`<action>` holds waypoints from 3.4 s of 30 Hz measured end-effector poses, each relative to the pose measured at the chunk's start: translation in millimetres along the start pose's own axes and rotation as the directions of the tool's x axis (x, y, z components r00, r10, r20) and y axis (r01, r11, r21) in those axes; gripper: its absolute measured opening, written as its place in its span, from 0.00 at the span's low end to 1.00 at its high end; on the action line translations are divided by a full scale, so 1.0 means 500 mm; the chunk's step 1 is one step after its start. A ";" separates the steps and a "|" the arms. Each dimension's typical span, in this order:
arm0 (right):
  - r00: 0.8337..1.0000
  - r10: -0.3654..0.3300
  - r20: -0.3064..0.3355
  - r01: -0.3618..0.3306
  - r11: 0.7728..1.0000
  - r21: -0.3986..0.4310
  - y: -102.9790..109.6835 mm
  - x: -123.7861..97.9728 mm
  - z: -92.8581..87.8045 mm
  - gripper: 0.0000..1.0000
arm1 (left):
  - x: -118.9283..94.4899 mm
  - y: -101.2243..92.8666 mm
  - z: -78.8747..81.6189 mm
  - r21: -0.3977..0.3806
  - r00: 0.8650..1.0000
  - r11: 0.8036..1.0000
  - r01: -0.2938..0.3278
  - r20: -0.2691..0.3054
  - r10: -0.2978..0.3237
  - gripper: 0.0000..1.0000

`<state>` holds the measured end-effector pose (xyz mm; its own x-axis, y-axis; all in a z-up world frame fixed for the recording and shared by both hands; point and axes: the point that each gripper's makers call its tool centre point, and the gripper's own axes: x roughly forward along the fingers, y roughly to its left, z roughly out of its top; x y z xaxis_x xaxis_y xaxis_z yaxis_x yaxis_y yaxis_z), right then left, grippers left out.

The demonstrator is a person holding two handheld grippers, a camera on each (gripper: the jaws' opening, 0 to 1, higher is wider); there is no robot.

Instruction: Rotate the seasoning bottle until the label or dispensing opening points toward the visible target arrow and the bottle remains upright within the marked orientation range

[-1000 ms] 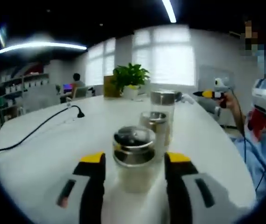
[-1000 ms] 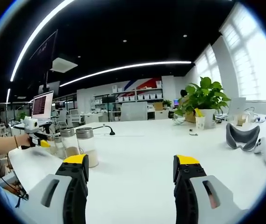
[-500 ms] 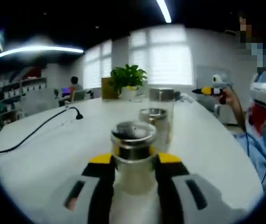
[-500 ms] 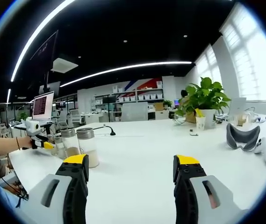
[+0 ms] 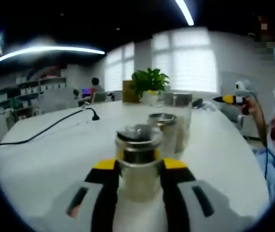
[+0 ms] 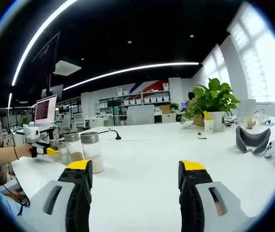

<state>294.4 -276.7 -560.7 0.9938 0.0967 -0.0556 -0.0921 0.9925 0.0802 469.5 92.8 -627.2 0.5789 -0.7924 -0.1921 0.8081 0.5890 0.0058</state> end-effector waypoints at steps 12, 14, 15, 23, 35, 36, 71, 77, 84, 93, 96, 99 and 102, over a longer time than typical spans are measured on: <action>1.000 0.000 -0.003 0.000 1.000 0.007 -0.002 0.001 -0.003 0.73 | -0.010 0.010 -0.010 -0.040 0.972 0.971 -0.234 0.005 0.235 0.35; 1.000 0.004 -0.007 -0.004 1.000 0.011 -0.001 0.002 -0.005 0.73 | -0.012 0.012 -0.012 -0.045 0.961 0.960 -0.277 -0.004 0.278 0.35; 1.000 0.005 -0.007 -0.005 1.000 0.011 -0.001 0.002 -0.004 0.73 | -0.012 0.012 -0.012 -0.049 0.957 0.955 -0.291 -0.008 0.291 0.35; 1.000 -0.001 -0.002 0.001 1.000 0.009 -0.005 -0.001 -0.001 0.73 | -0.014 0.019 -0.025 -0.126 0.916 0.907 -0.401 -0.047 0.398 0.35; 1.000 0.003 -0.001 -0.003 1.000 0.013 0.000 0.000 -0.003 0.73 | -0.014 0.018 -0.035 -0.132 0.821 0.810 -0.571 -0.099 0.562 0.35; 1.000 0.003 -0.002 -0.003 1.000 0.013 0.000 0.000 -0.004 0.73 | -0.015 0.020 -0.035 -0.140 0.810 0.798 -0.587 -0.101 0.578 0.35; 1.000 -0.004 -0.009 0.004 1.000 0.016 -0.002 0.000 -0.008 0.73 | -0.058 0.025 0.014 -0.082 0.991 0.988 -0.134 -0.028 0.132 0.63; 1.000 -0.005 -0.012 0.005 1.000 0.015 -0.001 0.001 -0.010 0.73 | -0.028 0.024 0.016 0.059 0.994 0.996 0.064 -0.094 -0.058 0.63; 1.000 0.000 -0.016 0.000 1.000 0.005 -0.002 0.001 -0.009 0.72 | -0.004 0.002 0.013 0.073 0.952 0.961 0.268 -0.169 -0.253 0.60; 1.000 0.000 -0.016 0.000 1.000 -0.003 -0.004 -0.002 -0.007 0.72 | 0.017 -0.014 0.003 0.067 0.905 0.916 0.394 -0.199 -0.375 0.52; 1.000 -0.002 -0.013 0.001 1.000 -0.005 -0.006 -0.003 -0.005 0.72 | 0.015 -0.019 -0.001 0.066 0.900 0.911 0.407 -0.200 -0.388 0.37; 1.000 -0.002 -0.008 0.002 1.000 -0.006 -0.007 -0.005 -0.002 0.72 | 0.008 -0.030 0.005 0.054 0.898 0.907 0.417 -0.180 -0.402 0.36; 1.000 -0.006 -0.010 0.006 1.000 -0.004 -0.010 -0.005 -0.004 0.71 | 0.005 -0.032 0.008 0.049 0.904 0.913 0.404 -0.175 -0.390 0.36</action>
<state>292.0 -281.6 -562.7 0.9937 0.0910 -0.0657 -0.0859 0.9934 0.0761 458.4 80.5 -624.0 0.1887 -0.9184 -0.3479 0.9774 0.2100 -0.0241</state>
